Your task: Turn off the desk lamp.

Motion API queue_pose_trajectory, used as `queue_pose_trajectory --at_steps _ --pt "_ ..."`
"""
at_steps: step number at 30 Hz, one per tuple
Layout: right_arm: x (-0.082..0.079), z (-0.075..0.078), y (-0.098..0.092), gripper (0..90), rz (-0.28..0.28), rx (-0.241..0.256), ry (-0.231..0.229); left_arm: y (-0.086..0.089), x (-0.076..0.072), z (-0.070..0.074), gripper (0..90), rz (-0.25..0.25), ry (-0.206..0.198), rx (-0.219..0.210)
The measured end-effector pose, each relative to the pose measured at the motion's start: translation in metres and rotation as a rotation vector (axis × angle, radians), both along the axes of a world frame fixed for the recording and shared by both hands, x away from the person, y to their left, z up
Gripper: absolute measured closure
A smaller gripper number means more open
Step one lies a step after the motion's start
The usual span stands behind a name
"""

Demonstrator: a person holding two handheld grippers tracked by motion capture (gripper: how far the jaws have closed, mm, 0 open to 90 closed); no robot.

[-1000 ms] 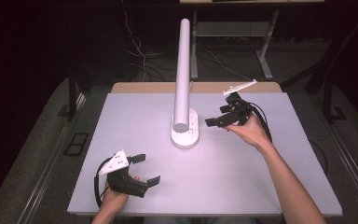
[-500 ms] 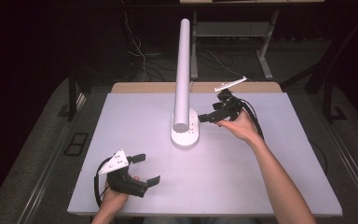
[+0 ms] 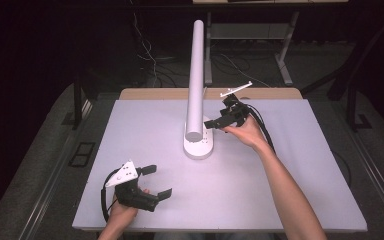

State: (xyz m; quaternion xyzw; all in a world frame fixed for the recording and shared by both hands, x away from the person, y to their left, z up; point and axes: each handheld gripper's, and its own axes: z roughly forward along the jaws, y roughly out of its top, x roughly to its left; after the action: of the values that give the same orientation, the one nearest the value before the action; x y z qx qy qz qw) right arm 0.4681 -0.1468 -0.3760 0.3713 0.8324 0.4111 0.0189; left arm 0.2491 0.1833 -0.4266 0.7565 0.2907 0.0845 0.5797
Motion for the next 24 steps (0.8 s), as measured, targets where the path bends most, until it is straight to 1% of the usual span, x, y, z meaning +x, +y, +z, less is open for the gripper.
queue_pose_trajectory --at_steps 2,3,4,5,6,7,8,11,12,13,15,17,18,19,21,23,24 --pt "0.003 -0.001 0.002 1.1 -0.003 -0.004 0.007 -0.001 0.000 0.000 0.0 -0.005 -0.001 0.001" --pt "0.004 -0.001 0.002 5.3 -0.004 -0.010 0.009 -0.001 0.000 0.000 0.0 -0.007 -0.002 0.002" --pt "0.006 -0.001 0.001 12.8 0.004 -0.006 0.001 -0.001 0.000 0.000 0.0 -0.007 -0.002 0.002" --pt "0.006 -0.001 0.001 15.8 0.002 -0.001 -0.001 -0.001 0.000 0.000 0.0 -0.009 -0.003 0.002" --pt "0.008 -0.001 0.001 16.3 -0.010 -0.011 0.001 -0.001 0.000 0.000 0.0 -0.008 -0.004 0.002" --pt "0.010 0.000 0.001 21.1 -0.010 -0.031 0.009 -0.001 0.000 0.000 0.0 -0.008 -0.004 0.001" --pt "0.011 0.000 0.002 26.3 -0.006 -0.041 0.007 -0.001 0.000 0.000 0.0 -0.008 -0.004 0.002" --pt "0.013 -0.002 0.002 35.9 -0.008 -0.047 0.002 -0.001 0.000 0.000 0.0 -0.008 -0.007 0.002" --pt "0.013 -0.002 0.002 35.9 -0.008 -0.047 0.002 -0.001 0.000 0.000 0.0 -0.008 -0.007 0.002" --pt "0.014 -0.004 0.003 41.6 -0.012 -0.048 -0.005 -0.001 0.000 0.000 0.0 -0.008 -0.007 0.002" --pt "0.016 -0.006 0.003 50.4 -0.017 -0.043 -0.017 -0.001 0.000 0.000 0.0 -0.009 -0.006 0.001" --pt "0.017 -0.008 0.003 59.9 -0.024 -0.021 -0.015 -0.001 0.000 0.000 0.0 -0.011 -0.005 0.003" --pt "0.017 -0.008 0.003 59.9 -0.024 -0.021 -0.015 -0.001 0.000 0.000 0.0 -0.011 -0.005 0.003" --pt "0.020 -0.011 0.002 71.8 -0.024 0.004 -0.009 -0.001 -0.001 0.000 0.0 -0.011 -0.006 0.002" --pt "0.022 -0.013 0.003 81.0 -0.033 0.012 0.001 -0.001 -0.001 0.000 0.0 -0.011 -0.006 0.002" --pt "0.023 -0.016 0.003 88.2 -0.047 0.019 0.004 -0.001 -0.001 0.000 0.0 -0.011 -0.008 0.002" --pt "0.024 -0.017 0.003 89.9 -0.050 0.025 0.008 -0.001 -0.001 0.000 0.0 -0.011 -0.008 0.001"
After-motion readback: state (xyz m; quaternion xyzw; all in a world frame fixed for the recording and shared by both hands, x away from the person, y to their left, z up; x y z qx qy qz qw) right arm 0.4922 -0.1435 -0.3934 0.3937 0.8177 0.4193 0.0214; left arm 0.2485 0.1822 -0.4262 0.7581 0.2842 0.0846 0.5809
